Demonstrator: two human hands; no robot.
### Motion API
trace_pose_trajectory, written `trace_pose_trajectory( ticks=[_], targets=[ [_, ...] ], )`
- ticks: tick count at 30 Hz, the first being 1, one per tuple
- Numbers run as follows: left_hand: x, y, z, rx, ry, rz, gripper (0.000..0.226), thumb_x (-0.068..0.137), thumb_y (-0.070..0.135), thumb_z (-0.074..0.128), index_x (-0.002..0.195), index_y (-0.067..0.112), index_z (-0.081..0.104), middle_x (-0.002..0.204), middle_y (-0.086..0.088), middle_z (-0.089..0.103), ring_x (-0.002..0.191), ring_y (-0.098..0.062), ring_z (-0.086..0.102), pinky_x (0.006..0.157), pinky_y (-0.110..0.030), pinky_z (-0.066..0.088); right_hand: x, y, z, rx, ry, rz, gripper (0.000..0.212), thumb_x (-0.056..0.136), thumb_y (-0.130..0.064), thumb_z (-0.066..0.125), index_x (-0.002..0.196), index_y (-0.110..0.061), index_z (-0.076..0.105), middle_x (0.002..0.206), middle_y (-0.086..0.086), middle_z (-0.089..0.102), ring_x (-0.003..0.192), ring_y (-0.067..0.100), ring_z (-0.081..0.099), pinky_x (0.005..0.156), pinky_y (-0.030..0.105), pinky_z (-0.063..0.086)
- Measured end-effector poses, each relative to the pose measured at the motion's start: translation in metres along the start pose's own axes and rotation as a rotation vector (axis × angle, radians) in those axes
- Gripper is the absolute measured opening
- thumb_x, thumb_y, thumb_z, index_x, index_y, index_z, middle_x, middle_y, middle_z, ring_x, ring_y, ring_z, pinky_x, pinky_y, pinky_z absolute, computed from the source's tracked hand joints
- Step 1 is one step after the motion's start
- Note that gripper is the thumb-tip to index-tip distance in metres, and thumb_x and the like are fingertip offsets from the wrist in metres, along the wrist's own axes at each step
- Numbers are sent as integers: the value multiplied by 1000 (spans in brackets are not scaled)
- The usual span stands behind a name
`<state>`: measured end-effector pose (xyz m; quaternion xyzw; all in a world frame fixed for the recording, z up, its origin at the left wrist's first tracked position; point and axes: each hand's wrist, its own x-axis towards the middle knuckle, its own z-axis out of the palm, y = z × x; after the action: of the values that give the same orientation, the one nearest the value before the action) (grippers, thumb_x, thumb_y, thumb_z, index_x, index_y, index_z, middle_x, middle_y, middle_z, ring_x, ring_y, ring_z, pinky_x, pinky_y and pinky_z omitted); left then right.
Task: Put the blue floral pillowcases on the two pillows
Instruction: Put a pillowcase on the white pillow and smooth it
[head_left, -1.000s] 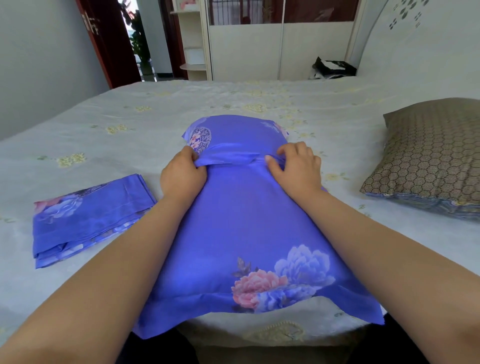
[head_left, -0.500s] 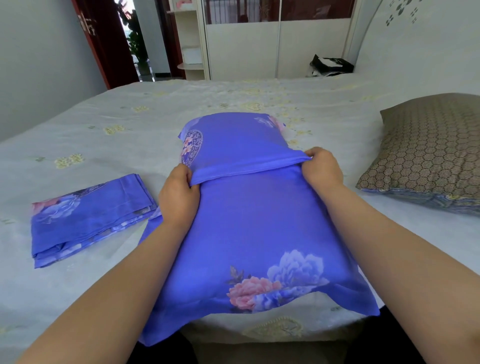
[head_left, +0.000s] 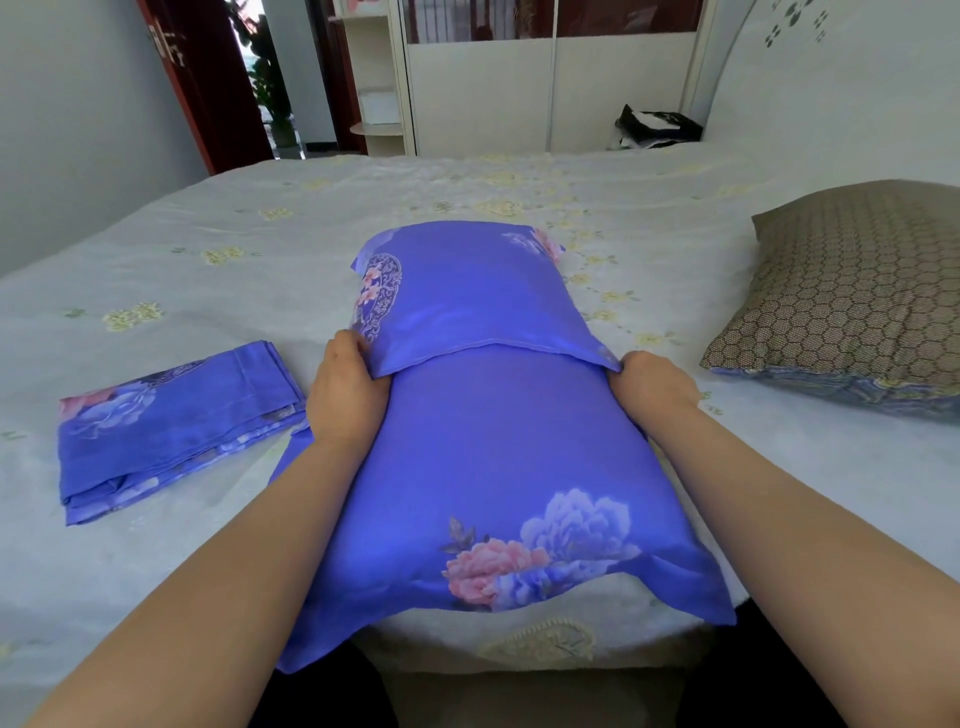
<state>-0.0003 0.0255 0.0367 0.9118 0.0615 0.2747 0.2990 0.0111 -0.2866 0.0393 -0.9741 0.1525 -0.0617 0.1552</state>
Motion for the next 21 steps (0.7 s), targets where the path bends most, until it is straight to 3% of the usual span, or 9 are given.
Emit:
trace_pose_trajectory(
  ticks=[3, 5, 8, 11, 13, 15, 18, 21],
  targets=[
    [-3, 4, -8, -21, 74, 8, 8, 82, 10, 46, 84, 12, 39, 72, -5, 48, 67, -33, 45, 54, -33, 28, 0, -14, -19, 40, 232, -81, 46, 100, -40, 28, 108, -7, 59, 109, 20, 64, 99, 37, 60, 76, 36, 42],
    [-6, -2, -12, -78, 140, -12, 11, 80, 3, 44, 81, 12, 37, 68, -5, 44, 64, -32, 41, 54, -33, 25, -5, -13, -25, 60, 380, -140, 33, 99, -31, 35, 108, -8, 57, 101, 20, 65, 91, 39, 60, 67, 36, 38],
    [-15, -19, -8, -61, 103, -13, 12, 81, 4, 47, 86, 14, 41, 80, -8, 51, 75, -34, 49, 58, -35, 33, -9, 12, 1, -16, 238, -116, 25, 95, -21, 41, 115, -16, 55, 102, 18, 66, 91, 37, 61, 65, 33, 35],
    [-20, -26, -1, 11, 106, 3, 35, 81, 12, 55, 114, 12, 46, 112, -9, 49, 100, -32, 51, 68, -40, 42, -19, 36, 30, 45, -18, 19, 25, 94, -25, 44, 115, -18, 56, 111, 16, 64, 99, 33, 59, 70, 31, 35],
    [-18, -30, 2, 86, 65, -54, 42, 82, 13, 54, 124, 14, 44, 121, -12, 45, 101, -36, 52, 67, -42, 42, -20, 35, 34, 104, -60, 44, 22, 93, -24, 43, 107, -15, 58, 109, 16, 63, 92, 32, 57, 69, 30, 35],
    [-12, -41, 0, 123, -30, -197, 36, 83, 9, 47, 119, 14, 51, 120, -16, 49, 98, -38, 55, 72, -42, 43, -17, 32, 31, 126, -20, 29, 17, 92, -20, 40, 97, -15, 56, 106, 16, 62, 87, 31, 54, 69, 32, 37],
    [-9, -66, -7, 226, -85, -252, 30, 81, 1, 43, 104, 8, 60, 111, -20, 54, 95, -40, 57, 74, -41, 44, -15, 44, 27, -42, 210, -3, 30, 90, -14, 41, 112, -16, 61, 113, 16, 57, 107, 34, 50, 84, 40, 38],
    [-15, -82, -11, 386, -177, -157, 17, 83, -1, 43, 89, 6, 57, 104, -19, 52, 88, -38, 57, 65, -38, 39, -18, 53, 33, -157, 69, -9, 35, 94, -21, 40, 123, -26, 58, 122, 13, 48, 117, 34, 40, 95, 42, 32]
  ],
)
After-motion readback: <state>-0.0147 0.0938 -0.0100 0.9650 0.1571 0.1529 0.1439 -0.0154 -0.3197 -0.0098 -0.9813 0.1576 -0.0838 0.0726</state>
